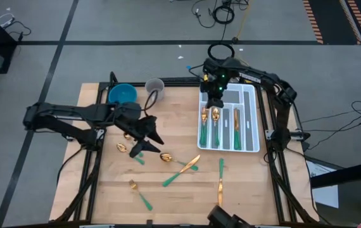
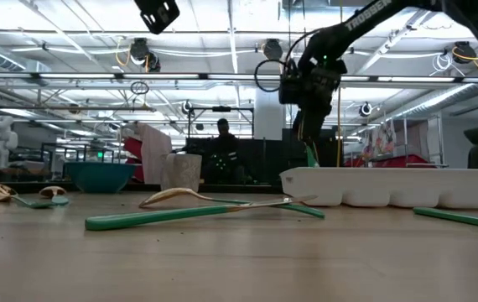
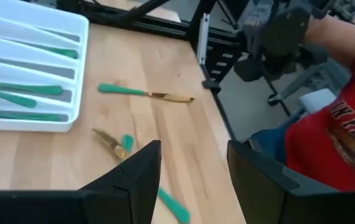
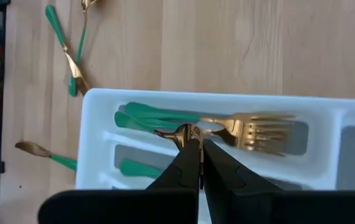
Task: Sort silverware
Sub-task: Put the green fork into the white silverware organizer
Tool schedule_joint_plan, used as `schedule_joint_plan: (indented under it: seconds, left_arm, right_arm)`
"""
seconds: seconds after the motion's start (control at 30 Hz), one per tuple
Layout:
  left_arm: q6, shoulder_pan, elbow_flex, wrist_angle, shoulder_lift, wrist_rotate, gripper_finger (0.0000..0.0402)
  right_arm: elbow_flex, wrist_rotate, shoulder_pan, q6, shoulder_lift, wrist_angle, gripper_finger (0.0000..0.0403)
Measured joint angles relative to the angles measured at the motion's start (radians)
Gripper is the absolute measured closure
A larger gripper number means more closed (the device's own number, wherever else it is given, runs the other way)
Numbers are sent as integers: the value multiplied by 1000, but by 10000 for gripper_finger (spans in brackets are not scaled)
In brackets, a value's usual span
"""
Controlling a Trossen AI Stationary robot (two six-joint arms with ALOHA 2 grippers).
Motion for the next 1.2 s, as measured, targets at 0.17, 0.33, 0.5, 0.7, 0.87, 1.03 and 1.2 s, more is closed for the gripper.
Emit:
schedule_joint_plan:
  seconds: [0.17,0.33,0.5,0.7,0.87,1.03,1.2]
  left_arm:
    - [5,-21,0,-40,-9,-39,212]
    - [26,-37,-1,-55,-10,-69,212]
    - [29,-38,-1,-62,-10,-83,212]
    - [52,-38,-1,-67,-10,-85,212]
    - [52,-38,-1,-67,-10,-87,212]
    - [52,-38,-1,-66,-10,-87,212]
    - [52,-38,-1,-67,-10,-87,212]
  right_arm:
    - [0,0,-3,-17,67,25,403]
    - [0,-21,-14,-33,136,28,403]
    - [1,-28,-24,-32,192,56,403]
    - [1,-29,-24,-31,222,66,403]
    - [1,-17,-24,6,223,83,403]
    - [1,57,-23,71,223,116,396]
    - [1,89,-23,83,223,132,366]
